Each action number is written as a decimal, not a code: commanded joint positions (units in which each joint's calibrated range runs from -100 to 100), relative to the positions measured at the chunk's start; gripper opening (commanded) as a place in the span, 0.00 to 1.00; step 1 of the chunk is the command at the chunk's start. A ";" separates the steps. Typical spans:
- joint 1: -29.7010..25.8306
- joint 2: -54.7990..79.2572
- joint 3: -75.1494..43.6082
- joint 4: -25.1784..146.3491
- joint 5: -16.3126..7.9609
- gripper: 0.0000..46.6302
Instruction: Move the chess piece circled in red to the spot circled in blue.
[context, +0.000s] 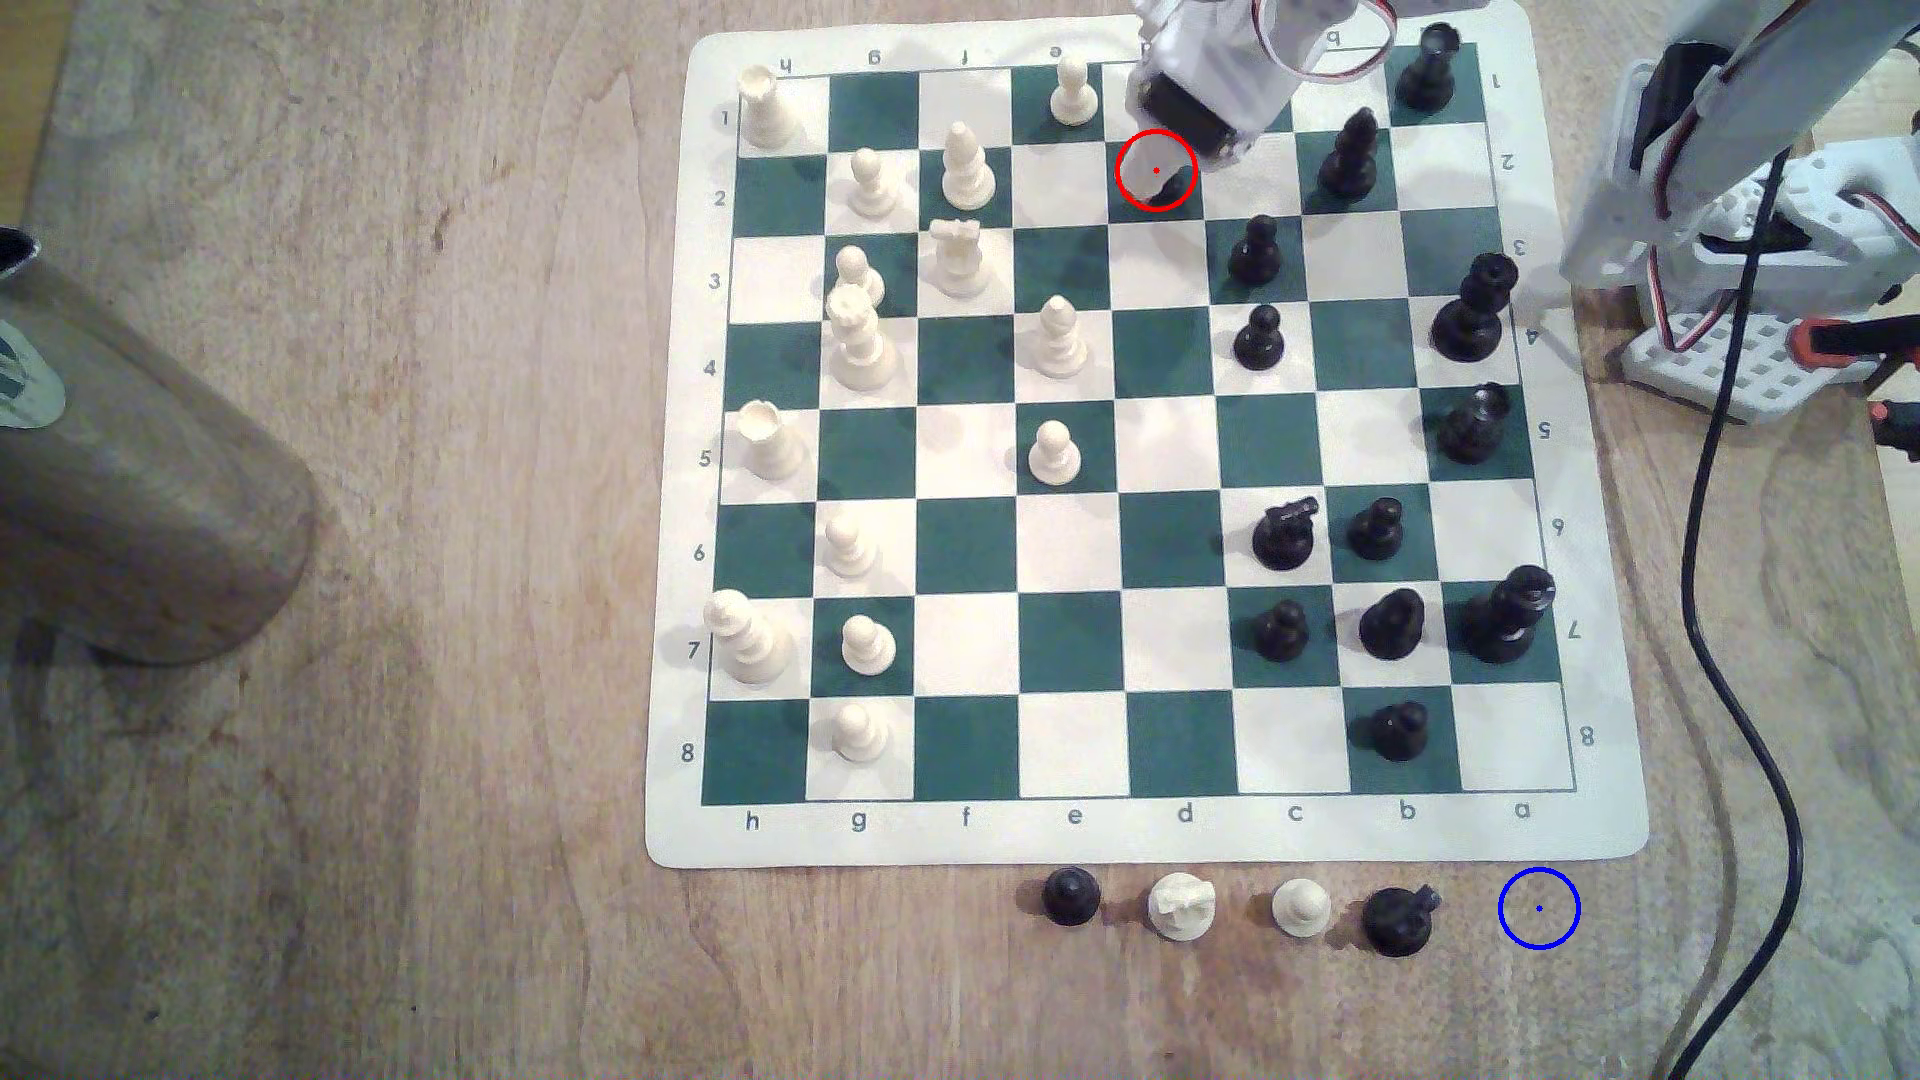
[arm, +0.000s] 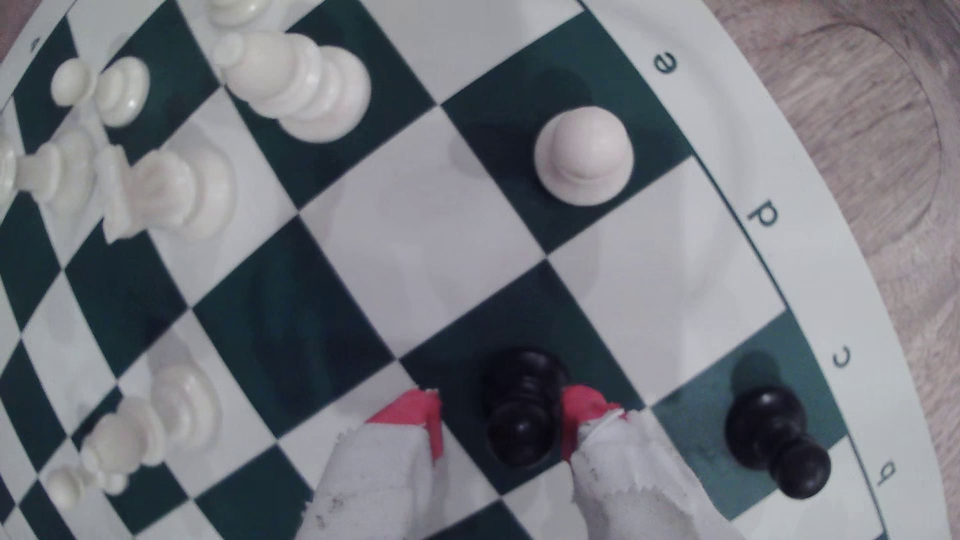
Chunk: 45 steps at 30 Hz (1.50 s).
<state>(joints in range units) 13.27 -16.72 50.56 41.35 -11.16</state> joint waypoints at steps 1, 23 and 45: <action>-0.09 -1.45 -4.96 -0.57 -0.10 0.24; -0.17 -4.34 -4.87 -0.49 0.24 0.01; -36.23 -25.47 -18.11 26.54 -6.15 0.00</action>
<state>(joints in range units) -13.86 -41.77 39.27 67.97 -16.78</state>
